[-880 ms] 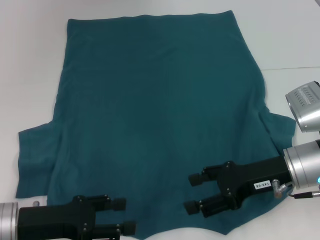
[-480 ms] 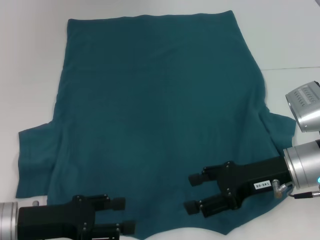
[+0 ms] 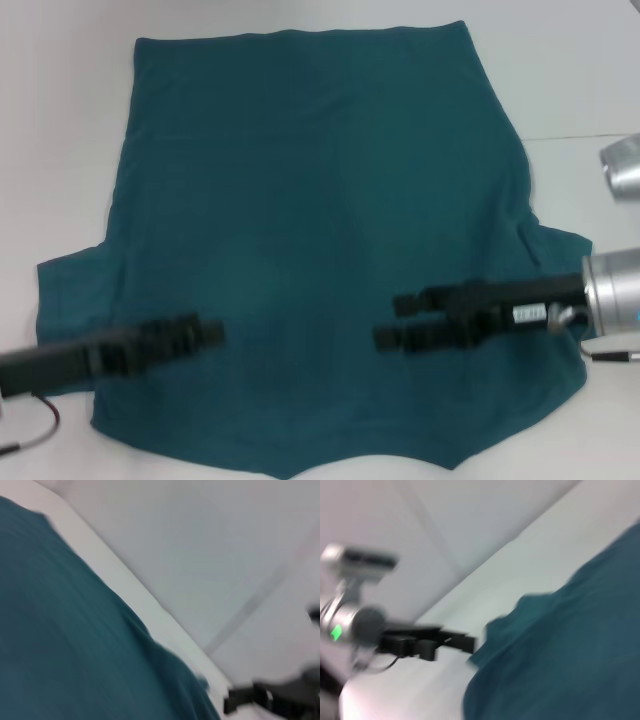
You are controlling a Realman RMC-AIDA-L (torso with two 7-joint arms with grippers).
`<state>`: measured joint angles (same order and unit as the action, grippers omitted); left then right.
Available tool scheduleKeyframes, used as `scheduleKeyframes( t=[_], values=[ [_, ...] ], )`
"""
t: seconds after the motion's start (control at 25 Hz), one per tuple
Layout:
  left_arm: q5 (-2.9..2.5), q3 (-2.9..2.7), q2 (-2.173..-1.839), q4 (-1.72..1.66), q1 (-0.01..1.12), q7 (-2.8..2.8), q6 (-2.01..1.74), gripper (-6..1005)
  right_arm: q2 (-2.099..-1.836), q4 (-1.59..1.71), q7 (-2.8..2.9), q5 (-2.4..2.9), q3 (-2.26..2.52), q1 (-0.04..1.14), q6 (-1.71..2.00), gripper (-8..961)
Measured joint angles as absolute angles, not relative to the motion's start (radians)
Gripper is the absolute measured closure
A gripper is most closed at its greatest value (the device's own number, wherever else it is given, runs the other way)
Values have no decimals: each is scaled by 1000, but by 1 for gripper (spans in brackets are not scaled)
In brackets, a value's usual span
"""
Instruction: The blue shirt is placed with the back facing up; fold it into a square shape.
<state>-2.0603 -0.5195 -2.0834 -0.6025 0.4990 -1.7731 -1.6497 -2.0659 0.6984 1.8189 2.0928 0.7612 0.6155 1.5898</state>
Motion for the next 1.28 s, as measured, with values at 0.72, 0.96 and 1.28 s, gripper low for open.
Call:
scheduleKeyframes(
  t=[0.72,0.96,1.28],
  values=[
    [-2043,-378,-2027,-611,516,-2327,-1417,237,-1954,688,2348,2108,623,741,1408,38],
    [-2047,-372,-2026,-605,487,-2359,-1330,237,-1957,682,2362,2117,634,746,1358,38],
    [-2047,-371,-2037,-604,451,-2361,-1251,236,-1957,671,2363,2112,629,746,1347,38]
  ],
)
